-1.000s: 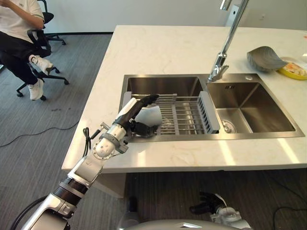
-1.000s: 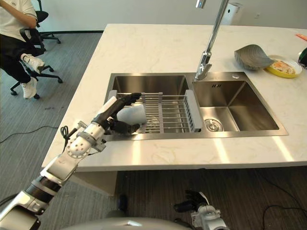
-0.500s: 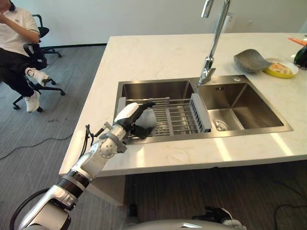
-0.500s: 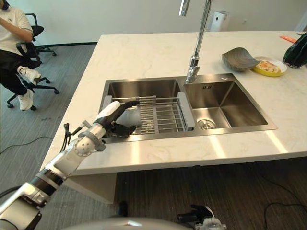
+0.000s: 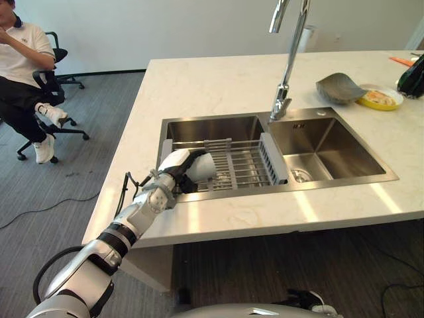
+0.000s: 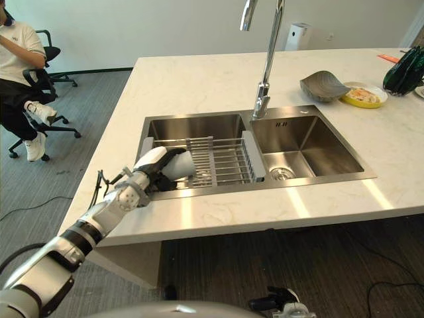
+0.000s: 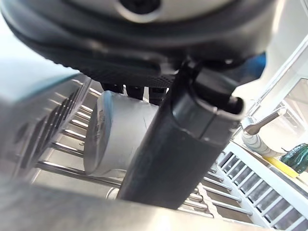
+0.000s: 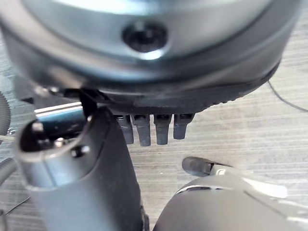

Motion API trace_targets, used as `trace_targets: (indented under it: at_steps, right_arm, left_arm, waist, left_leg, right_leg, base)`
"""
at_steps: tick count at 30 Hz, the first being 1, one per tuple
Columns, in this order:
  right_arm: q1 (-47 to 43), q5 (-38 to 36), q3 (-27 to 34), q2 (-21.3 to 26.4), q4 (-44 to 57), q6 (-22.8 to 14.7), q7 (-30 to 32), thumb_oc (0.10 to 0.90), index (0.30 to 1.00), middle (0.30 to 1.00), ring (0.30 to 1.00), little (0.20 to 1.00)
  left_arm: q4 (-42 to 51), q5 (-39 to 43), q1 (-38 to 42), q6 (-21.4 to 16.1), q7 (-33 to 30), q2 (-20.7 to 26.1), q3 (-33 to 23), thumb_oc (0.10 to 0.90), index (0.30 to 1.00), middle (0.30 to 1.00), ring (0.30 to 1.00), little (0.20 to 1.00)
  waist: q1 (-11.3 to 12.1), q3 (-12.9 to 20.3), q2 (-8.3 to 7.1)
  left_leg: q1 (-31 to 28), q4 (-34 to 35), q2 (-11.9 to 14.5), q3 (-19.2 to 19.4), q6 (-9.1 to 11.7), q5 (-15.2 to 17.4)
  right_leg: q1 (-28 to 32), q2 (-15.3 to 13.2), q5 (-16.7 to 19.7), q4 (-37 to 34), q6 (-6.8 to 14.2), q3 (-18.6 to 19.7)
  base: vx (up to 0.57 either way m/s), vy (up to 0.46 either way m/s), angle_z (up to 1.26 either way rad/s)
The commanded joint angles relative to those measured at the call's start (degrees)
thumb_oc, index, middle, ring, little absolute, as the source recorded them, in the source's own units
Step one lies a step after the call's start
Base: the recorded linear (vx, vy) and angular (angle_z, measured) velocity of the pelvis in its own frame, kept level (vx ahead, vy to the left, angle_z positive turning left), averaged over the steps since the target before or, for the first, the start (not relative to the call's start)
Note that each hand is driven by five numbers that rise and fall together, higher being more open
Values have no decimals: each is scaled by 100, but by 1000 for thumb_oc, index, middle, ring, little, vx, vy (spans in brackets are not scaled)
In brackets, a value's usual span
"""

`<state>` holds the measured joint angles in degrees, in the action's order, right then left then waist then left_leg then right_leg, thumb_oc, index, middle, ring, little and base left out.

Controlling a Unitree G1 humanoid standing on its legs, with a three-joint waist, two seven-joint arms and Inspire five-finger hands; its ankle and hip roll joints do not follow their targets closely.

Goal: Place the dishes in the dishwasher.

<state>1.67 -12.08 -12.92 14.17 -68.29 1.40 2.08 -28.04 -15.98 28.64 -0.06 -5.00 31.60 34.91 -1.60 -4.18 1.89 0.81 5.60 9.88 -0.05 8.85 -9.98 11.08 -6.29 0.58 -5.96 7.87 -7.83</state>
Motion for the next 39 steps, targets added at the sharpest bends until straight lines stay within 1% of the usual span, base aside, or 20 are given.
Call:
trace_targets:
  at_steps: [1, 6, 7, 8, 12, 19, 22, 23, 24, 25, 26, 27, 28, 29, 30, 31, 33, 34, 36, 39]
  right_arm:
    - [-429, -196, 94, 440, -71, 11, 36, 800, 900, 900, 900, 900]
    - [-550, -233, -5, 415, -276, 29, 12, 800, 900, 900, 900, 900]
    - [-564, -242, -24, 399, -293, 32, 11, 800, 900, 900, 900, 900]
    - [-569, -243, -21, 398, -296, 32, 11, 800, 900, 900, 900, 900]
    - [-564, -266, -54, 343, -284, 24, 39, 800, 900, 900, 900, 900]
    - [-474, -261, -51, 269, -347, -23, 102, 800, 900, 900, 900, 900]
    - [-378, -272, -1, 232, -366, -65, 137, 800, 900, 900, 900, 900]
    - [-350, -279, 22, 188, -343, -100, 166, 800, 900, 900, 900, 900]
    - [-349, -278, 12, 188, -343, -101, 167, 800, 900, 900, 900, 900]
    - [-335, -276, 11, 187, -329, -128, 175, 800, 900, 900, 900, 900]
    - [-335, -276, 11, 187, -329, -128, 175, 800, 900, 900, 900, 900]
    - [-347, -296, 91, 104, -291, -175, 234, 800, 900, 900, 900, 900]
    - [-342, -297, 75, 113, -292, -176, 234, 800, 900, 900, 900, 900]
    - [-359, -328, 90, 59, -288, -188, 251, 800, 900, 900, 900, 900]
    - [-405, -361, 103, -8, -267, -189, 250, 800, 900, 900, 900, 900]
    - [-550, -377, 31, -52, -217, -194, 234, 800, 900, 900, 900, 900]
    - [-550, -377, 28, -51, -217, -195, 234, 800, 900, 900, 900, 900]
    - [-836, -338, -94, -116, -149, -200, 213, 800, 900, 900, 900, 900]
    - [-996, -306, -222, -200, -102, -202, 216, 800, 900, 900, 900, 900]
    - [-1037, -139, -365, -96, 111, -199, 108, 800, 900, 900, 900, 900]
  left_arm:
    - [-584, -100, 1180, -61, 97, -183, 190, 800, 900, 900, 900, 900]
    - [-1081, -168, 1667, 3, 122, -308, 552, 800, 900, 900, 900, 900]
    - [-1142, -145, 1743, 12, 106, -324, 574, 653, 679, 679, 679, 679]
    - [-1152, -143, 1753, 8, 102, -328, 579, 400, 300, 300, 300, 300]
    - [-1319, -94, 1962, 13, -10, -309, 604, 400, 300, 300, 300, 300]
    - [-1144, 34, 2005, -94, -179, -166, 560, 400, 300, 300, 300, 300]
    - [-552, 294, 2094, -291, -416, 41, 432, 400, 300, 300, 300, 300]
    - [154, 628, 2080, -525, -655, 176, 189, 400, 300, 300, 300, 300]
    - [193, 632, 2054, -510, -646, 198, 171, 400, 300, 300, 300, 300]
    - [471, 754, 1963, -606, -680, 240, 50, 400, 300, 300, 300, 300]
    - [471, 754, 1963, -606, -680, 240, 50, 400, 300, 300, 300, 300]
    - [1447, 1607, 1279, -943, -856, 281, -696, 400, 300, 300, 300, 300]
    - [1486, 1615, 1240, -927, -843, 295, -726, 400, 300, 300, 300, 300]
    - [1696, 1924, 947, -1008, -852, 240, -992, 400, 300, 300, 300, 300]
    - [1933, 2393, 681, -1124, -880, 109, -1307, 400, 300, 300, 300, 300]
    - [2293, 3285, 67, -1262, -797, -158, -1918, 400, 300, 300, 300, 300]
    - [2297, 3285, 62, -1259, -796, -158, -1922, 400, 300, 300, 300, 300]
    - [2533, 3673, -441, -1334, -752, -294, -2415, 400, 300, 300, 300, 300]
    - [2775, 3758, -935, -1362, -748, -411, -2783, 400, 300, 300, 300, 300]
    - [2861, 3633, -1544, -1414, -814, -362, -3349, 400, 300, 300, 300, 300]
  waist:
    - [38, -350, 181]
    - [-21, -394, 225]
    - [-27, -406, 236]
    - [-23, -409, 235]
    - [-65, -444, 282]
    - [-104, -412, 309]
    - [-106, -357, 313]
    - [-84, -322, 298]
    - [-95, -323, 298]
    - [-87, -314, 295]
    - [-87, -314, 295]
    - [8, -285, 257]
    - [-10, -281, 265]
    - [18, -271, 265]
    - [77, -275, 252]
    - [151, -303, 265]
    - [145, -302, 266]
    - [271, -375, 310]
    - [357, -408, 356]
    - [454, -497, 366]
  left_leg:
    - [-681, -60, -361, -110, -235, 965]
    - [-637, -60, -372, -88, -239, 954]
    - [-628, -60, -378, -87, -241, 951]
    - [-627, -60, -378, -85, -242, 950]
    - [-606, -60, -394, -46, -249, 950]
    - [-634, -60, -384, 3, -247, 956]
    - [-673, -60, -375, -2, -235, 964]
    - [-686, -60, -372, -26, -222, 954]
    - [-691, -60, -371, -26, -221, 957]
    - [-695, -60, -366, -40, -213, 953]
    - [-695, -60, -366, -40, -213, 953]
    - [-701, -60, -340, -110, -181, 906]
    - [-704, -60, -337, -114, -179, 908]
    - [-710, -60, -324, -140, -171, 893]
    - [-705, -60, -313, -164, -160, 864]
    - [-674, -60, -277, -245, -123, 795]
    - [-674, -60, -276, -248, -123, 795]
    - [-616, -87, -219, -324, -62, 685]
    - [-592, -146, -165, -397, -5, 621]
    - [-558, -262, -97, -463, 73, 562]
  right_leg:
    - [-368, 55, -172, 96, 175, -310]
    - [-423, 25, -144, 96, 197, -290]
    - [-434, 21, -137, 96, 204, -280]
    - [-435, 21, -136, 96, 204, -279]
    - [-481, 12, -117, 96, 222, -238]
    - [-467, 10, -122, 96, 223, -217]
    - [-412, 10, -154, 96, 220, -247]
    - [-377, 18, -171, 96, 207, -255]
    - [-371, 19, -173, 96, 207, -255]
    - [-358, 22, -180, 96, 202, -269]
    - [-358, 22, -180, 96, 202, -269]
    - [-305, 57, -212, 96, 147, -308]
    - [-300, 60, -214, 96, 146, -311]
    - [-280, 74, -234, 96, 126, -324]
    - [-267, 85, -244, 96, 101, -330]
    - [-244, 129, -266, 96, 33, -339]
    - [-244, 129, -267, 96, 32, -342]
    - [-232, 193, -288, 96, -55, -371]
    - [-165, 252, -351, 96, -127, -386]
    - [-35, 326, -442, 96, -206, -424]
  base:
    - [0, 0, 0]
    - [0, 0, 0]
    - [0, 0, 0]
    - [0, 0, 0]
    - [-6, 19, -5]
    - [1, 1, 0]
    - [0, 0, 0]
    - [0, 0, 0]
    - [0, 0, 0]
    - [0, 0, 0]
    - [-14, -63, 1]
    - [-12, -57, 0]
    - [-16, -78, -1]
    - [-7, -46, -2]
    - [-50, -111, 7]
    - [-46, -90, 8]
    - [-59, -78, 14]
    - [-100, -117, 29]
    - [-61, -149, 29]
    - [-19, -158, 29]
